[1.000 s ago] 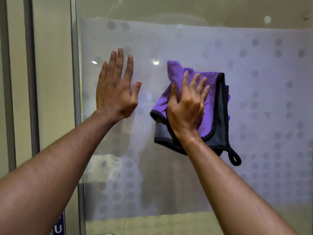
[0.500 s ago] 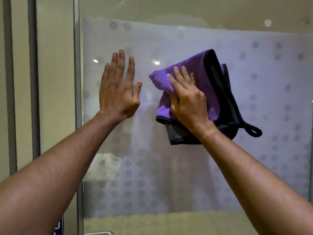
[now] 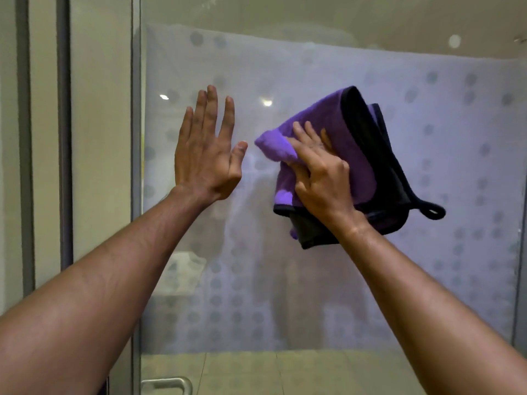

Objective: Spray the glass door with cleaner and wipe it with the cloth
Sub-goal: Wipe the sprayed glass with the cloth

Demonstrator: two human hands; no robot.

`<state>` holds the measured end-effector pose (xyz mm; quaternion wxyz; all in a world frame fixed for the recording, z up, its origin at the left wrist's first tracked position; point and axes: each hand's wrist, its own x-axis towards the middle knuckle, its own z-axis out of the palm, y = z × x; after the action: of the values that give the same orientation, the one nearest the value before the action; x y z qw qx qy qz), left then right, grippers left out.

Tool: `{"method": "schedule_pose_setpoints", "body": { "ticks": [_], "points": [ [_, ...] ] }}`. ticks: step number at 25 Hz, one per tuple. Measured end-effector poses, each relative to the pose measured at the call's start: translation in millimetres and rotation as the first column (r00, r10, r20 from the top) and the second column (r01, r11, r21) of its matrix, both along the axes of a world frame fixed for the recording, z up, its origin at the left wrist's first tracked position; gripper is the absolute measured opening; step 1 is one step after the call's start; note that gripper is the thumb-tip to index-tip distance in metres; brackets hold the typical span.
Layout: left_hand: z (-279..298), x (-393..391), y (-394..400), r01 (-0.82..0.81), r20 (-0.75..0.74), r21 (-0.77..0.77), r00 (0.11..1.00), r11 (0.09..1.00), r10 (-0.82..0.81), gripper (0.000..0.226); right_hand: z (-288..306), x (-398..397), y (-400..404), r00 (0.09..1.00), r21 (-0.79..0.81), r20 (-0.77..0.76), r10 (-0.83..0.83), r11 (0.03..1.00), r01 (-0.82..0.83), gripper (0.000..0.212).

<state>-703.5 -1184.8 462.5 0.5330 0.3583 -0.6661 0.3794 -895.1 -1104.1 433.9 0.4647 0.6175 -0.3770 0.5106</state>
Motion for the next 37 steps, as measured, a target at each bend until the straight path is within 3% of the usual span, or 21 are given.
{"method": "schedule_pose_setpoints", "body": {
  "ticks": [3,7,8,12,14,20,25,28,31,34,37],
  "points": [
    [-6,-1,4,0.021,-0.004,0.013,1.000,1.000,-0.021,0.073,-32,-24,9,0.994,-0.013,-0.046,-0.103,0.995,0.102,0.036],
    [-10,-2,3,0.007,0.003,0.016,1.000,1.000,-0.007,0.072,-18,3,0,0.958,-0.048,0.286,0.033,0.999,-0.020,0.037],
    [-10,-2,3,0.002,0.003,0.011,1.000,1.000,-0.002,0.073,-20,11,-3,0.964,-0.044,0.258,0.067,0.997,-0.057,0.035],
    [-14,-4,3,0.025,0.038,0.001,0.999,1.000,-0.025,0.076,-65,-4,0,0.989,0.077,-0.137,0.063,0.996,-0.053,0.033],
    [-19,-5,5,0.043,0.031,0.009,0.999,0.999,-0.043,0.076,-79,-20,5,0.976,0.141,-0.202,0.079,0.989,-0.051,0.035],
    [-26,-9,5,0.014,0.040,0.009,0.999,1.000,-0.015,0.076,-74,1,-7,0.996,0.061,0.000,-0.094,0.994,0.094,0.069],
    [-26,-8,3,0.042,0.035,-0.014,0.999,0.999,-0.041,0.075,-64,-16,6,0.962,0.084,-0.116,-0.248,0.962,0.258,0.082],
    [-27,-9,2,0.042,0.030,-0.022,0.999,0.999,-0.041,0.074,-48,-25,10,0.900,0.050,-0.077,-0.429,0.900,0.433,0.090],
    [-27,-9,2,0.029,0.027,-0.024,0.999,0.999,-0.028,0.074,-48,-20,5,0.877,0.123,-0.038,-0.479,0.869,0.480,0.108],
    [-28,-10,4,0.021,0.025,-0.018,0.999,1.000,-0.021,0.074,-52,-19,1,0.880,0.137,-0.045,-0.473,0.870,0.474,0.105],
    [-27,-11,4,0.026,0.021,-0.020,0.999,0.999,-0.025,0.074,-56,-16,-1,0.883,0.117,-0.096,-0.459,0.876,0.468,0.083]
  ]
}}
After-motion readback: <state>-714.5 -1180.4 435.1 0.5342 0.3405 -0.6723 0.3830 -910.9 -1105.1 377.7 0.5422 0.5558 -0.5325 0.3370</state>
